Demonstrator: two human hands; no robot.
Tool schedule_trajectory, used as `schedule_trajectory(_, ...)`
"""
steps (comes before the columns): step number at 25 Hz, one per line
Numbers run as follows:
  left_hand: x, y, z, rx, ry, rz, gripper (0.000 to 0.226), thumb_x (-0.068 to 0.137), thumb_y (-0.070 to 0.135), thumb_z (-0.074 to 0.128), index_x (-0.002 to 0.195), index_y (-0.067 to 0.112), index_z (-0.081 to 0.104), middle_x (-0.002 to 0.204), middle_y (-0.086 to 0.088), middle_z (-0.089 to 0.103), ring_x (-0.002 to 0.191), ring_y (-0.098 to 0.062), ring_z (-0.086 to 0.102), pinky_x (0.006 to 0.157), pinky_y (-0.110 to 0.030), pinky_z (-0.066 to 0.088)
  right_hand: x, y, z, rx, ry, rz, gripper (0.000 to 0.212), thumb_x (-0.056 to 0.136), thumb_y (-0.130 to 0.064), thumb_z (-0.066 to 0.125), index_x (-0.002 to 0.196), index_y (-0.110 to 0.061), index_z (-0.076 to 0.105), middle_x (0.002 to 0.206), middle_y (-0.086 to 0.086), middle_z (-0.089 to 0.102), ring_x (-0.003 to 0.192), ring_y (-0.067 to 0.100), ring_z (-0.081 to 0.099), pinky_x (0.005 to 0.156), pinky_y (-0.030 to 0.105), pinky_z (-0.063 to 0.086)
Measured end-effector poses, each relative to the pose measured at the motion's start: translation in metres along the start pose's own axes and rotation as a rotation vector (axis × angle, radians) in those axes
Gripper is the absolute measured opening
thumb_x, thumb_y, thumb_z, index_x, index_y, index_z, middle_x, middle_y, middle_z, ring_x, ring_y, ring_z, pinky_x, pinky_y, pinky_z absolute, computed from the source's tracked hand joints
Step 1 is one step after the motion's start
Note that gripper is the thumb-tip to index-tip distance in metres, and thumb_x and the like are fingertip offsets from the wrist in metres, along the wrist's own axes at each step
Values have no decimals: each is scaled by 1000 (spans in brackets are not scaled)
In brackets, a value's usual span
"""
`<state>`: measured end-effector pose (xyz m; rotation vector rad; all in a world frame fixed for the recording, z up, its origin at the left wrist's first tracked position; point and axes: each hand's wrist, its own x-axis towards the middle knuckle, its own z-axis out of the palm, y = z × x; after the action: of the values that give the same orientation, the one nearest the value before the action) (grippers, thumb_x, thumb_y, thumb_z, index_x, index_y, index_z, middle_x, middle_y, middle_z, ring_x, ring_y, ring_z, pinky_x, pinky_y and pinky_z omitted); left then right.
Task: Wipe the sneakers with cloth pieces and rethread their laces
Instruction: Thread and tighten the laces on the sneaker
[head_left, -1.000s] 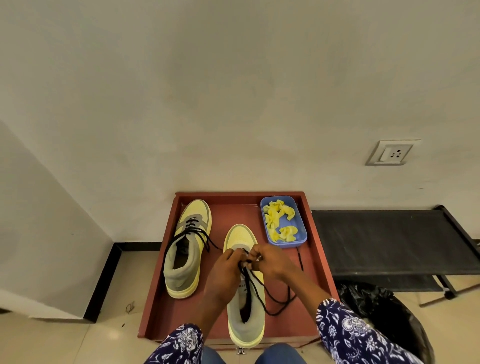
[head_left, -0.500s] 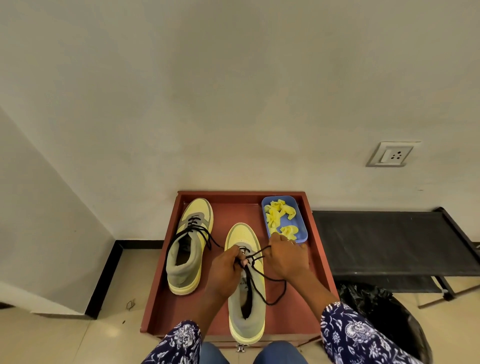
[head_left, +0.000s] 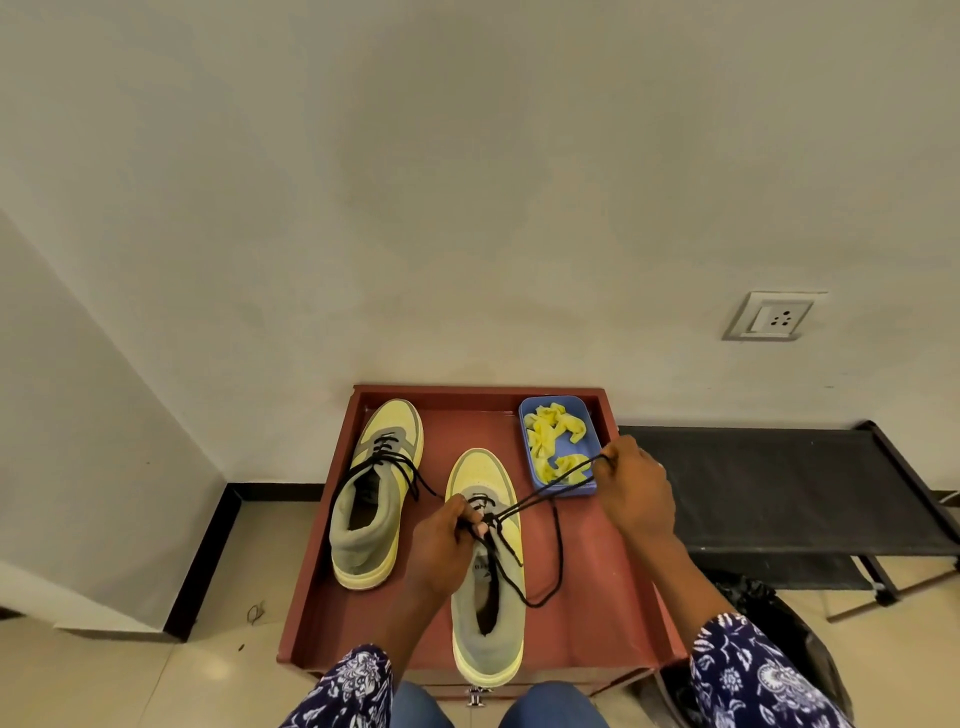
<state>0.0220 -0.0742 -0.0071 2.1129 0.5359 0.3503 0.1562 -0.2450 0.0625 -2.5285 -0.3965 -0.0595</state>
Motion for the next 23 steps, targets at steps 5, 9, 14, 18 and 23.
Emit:
schedule_trajectory(5,0,1,1,11,-5,-23,40,83,-4,56,69,31,43,71,16,57,73,15,55,62,-3,40,-9,3,-5,112,185,58,10,92,-9,45,89,-2,51,80,11,57,68,24,51,53,28,32)
schedule_trajectory(9,0,-3,2,-55,10,-68,30,84,2,59,70,26,46,74,10,60,71,-2,58,68,-16,45,-15,10,2,205,178,106,10,91,-7,48,92,0,55,83,14,62,71,22,53,59,27,37)
schedule_trajectory(14,-3,-3,-1,-64,5,-87,33,84,1,59,69,27,46,73,9,59,69,-4,54,67,-13,42,-23,16,10,274,297,214,11,90,-6,48,88,0,57,87,15,61,76,25,55,64,30,41)
schedule_trajectory(18,-2,-3,1,-82,10,-103,34,84,-1,57,69,27,45,73,8,59,67,-3,55,66,-13,43,-24,16,8,412,386,325,16,93,-6,43,100,-2,56,87,12,59,76,25,55,67,29,42)
schedule_trajectory(23,-1,-16,-1,-184,10,-127,34,81,4,62,67,32,49,70,11,59,68,-2,55,74,-34,50,-25,26,23,330,113,297,20,93,-14,47,94,-4,64,84,16,67,78,33,65,71,36,53)
